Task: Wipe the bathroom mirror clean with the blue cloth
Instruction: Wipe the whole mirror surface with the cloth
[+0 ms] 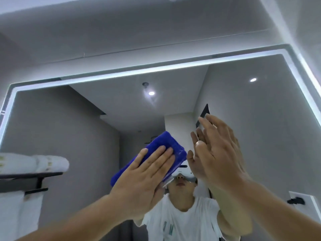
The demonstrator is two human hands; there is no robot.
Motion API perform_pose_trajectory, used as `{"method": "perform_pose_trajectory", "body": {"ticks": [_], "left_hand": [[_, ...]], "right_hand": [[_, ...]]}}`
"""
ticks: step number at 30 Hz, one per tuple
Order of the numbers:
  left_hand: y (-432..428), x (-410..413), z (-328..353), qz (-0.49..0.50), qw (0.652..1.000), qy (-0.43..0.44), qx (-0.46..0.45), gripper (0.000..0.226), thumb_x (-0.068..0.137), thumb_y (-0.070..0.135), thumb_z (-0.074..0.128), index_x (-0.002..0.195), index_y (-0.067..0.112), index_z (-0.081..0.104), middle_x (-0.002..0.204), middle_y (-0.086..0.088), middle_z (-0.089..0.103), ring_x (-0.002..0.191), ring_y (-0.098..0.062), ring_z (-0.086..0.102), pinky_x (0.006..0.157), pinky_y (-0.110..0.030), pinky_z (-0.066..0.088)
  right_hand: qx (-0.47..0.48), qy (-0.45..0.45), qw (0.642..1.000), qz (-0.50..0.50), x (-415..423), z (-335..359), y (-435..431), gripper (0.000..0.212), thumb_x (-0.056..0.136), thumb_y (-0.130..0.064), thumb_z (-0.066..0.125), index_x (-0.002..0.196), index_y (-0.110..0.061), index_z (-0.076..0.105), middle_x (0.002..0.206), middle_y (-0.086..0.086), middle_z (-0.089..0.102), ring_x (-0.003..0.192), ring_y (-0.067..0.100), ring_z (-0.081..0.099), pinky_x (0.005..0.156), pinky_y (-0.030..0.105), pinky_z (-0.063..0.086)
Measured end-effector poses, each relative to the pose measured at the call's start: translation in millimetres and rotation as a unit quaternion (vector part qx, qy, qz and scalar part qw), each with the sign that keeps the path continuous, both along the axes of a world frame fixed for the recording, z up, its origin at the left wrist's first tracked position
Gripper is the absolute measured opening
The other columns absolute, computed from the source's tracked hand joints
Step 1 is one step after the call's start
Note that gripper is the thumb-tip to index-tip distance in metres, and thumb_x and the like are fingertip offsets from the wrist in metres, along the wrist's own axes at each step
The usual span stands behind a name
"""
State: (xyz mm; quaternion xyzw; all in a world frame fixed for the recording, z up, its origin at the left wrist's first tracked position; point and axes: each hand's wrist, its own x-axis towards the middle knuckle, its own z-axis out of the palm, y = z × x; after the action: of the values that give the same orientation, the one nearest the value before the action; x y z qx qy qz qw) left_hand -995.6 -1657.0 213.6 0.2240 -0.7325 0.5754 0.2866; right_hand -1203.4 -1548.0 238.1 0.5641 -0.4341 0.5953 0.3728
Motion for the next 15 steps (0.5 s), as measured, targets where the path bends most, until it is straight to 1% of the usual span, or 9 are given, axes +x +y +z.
{"method": "perform_pose_trajectory", "body": {"ticks": [3, 5, 8, 9, 10, 12, 15], "left_hand": [[5.4, 9.6, 34.8, 0.04, 0.997, -0.069, -0.023, 0.058, 0.103, 0.042, 0.024, 0.156, 0.019, 0.02, 0.163, 0.0, 0.019, 0.151, -0.019, 0.015, 0.118, -0.044, 0.016], [9.0, 9.1, 69.9, 0.05, 0.996, -0.071, -0.011, 0.061, 0.101, 0.044, 0.026, 0.156, 0.021, 0.013, 0.163, 0.002, 0.011, 0.152, -0.017, 0.007, 0.119, -0.042, 0.011], [8.6, -1.8, 129.4, 0.019, 1.0, 0.01, 0.006, 0.063, 0.099, 0.05, 0.011, 0.154, 0.028, -0.01, 0.161, 0.01, -0.015, 0.149, -0.006, -0.017, 0.123, -0.034, -0.004], [8.8, -7.2, 151.1, 0.011, 0.999, 0.042, 0.012, 0.064, 0.098, 0.051, 0.009, 0.153, 0.029, -0.014, 0.16, 0.012, -0.02, 0.147, -0.003, -0.022, 0.123, -0.033, -0.006], [9.8, -12.4, 173.4, 0.002, 0.997, 0.075, 0.023, 0.065, 0.098, 0.05, 0.01, 0.154, 0.03, -0.015, 0.16, 0.013, -0.021, 0.145, 0.0, -0.024, 0.123, -0.033, -0.006], [12.6, -22.8, 216.0, -0.021, 0.989, 0.138, 0.052, 0.066, 0.1, 0.043, 0.02, 0.156, 0.029, -0.011, 0.163, 0.012, -0.014, 0.147, -0.001, -0.019, 0.124, -0.037, 0.0], [18.4, -40.3, 268.0, -0.03, 0.971, 0.225, 0.079, 0.066, 0.1, 0.035, 0.029, 0.158, 0.026, -0.002, 0.166, 0.004, 0.002, 0.152, -0.013, -0.001, 0.122, -0.045, 0.012]], "right_hand": [[-0.005, 0.02, 1.0, -0.019, -11.7, 8.7, -4.7, 0.069, 0.081, -0.044, 0.021, 0.143, -0.022, 0.04, 0.151, -0.001, 0.033, 0.137, 0.017, 0.031, 0.112, 0.04, 0.027], [-0.005, 0.025, 0.999, -0.026, -19.6, 17.5, -9.7, 0.068, 0.082, -0.045, 0.021, 0.144, -0.023, 0.038, 0.151, -0.001, 0.032, 0.137, 0.017, 0.03, 0.113, 0.043, 0.028], [-0.025, 0.017, 0.999, -0.019, -27.8, 29.1, -17.2, 0.064, 0.083, -0.044, 0.025, 0.143, -0.024, 0.038, 0.15, -0.002, 0.033, 0.136, 0.014, 0.028, 0.111, 0.04, 0.027], [-0.04, 0.017, 0.999, -0.011, -29.8, 31.8, -18.8, 0.062, 0.084, -0.043, 0.027, 0.141, -0.024, 0.039, 0.148, -0.002, 0.036, 0.134, 0.015, 0.031, 0.11, 0.041, 0.029], [-0.057, 0.022, 0.998, -0.004, -31.4, 34.6, -19.6, 0.059, 0.084, -0.041, 0.03, 0.14, -0.023, 0.04, 0.146, -0.001, 0.037, 0.133, 0.016, 0.033, 0.108, 0.043, 0.033], [-0.086, 0.044, 0.995, 0.002, -35.2, 40.0, -19.8, 0.055, 0.085, -0.038, 0.034, 0.138, -0.024, 0.04, 0.145, -0.001, 0.038, 0.133, 0.018, 0.037, 0.107, 0.043, 0.035], [-0.1, 0.069, 0.993, -0.003, -40.4, 52.6, -17.1, 0.054, 0.086, -0.038, 0.033, 0.138, -0.028, 0.038, 0.146, -0.004, 0.037, 0.134, 0.017, 0.036, 0.108, 0.036, 0.028]]}}
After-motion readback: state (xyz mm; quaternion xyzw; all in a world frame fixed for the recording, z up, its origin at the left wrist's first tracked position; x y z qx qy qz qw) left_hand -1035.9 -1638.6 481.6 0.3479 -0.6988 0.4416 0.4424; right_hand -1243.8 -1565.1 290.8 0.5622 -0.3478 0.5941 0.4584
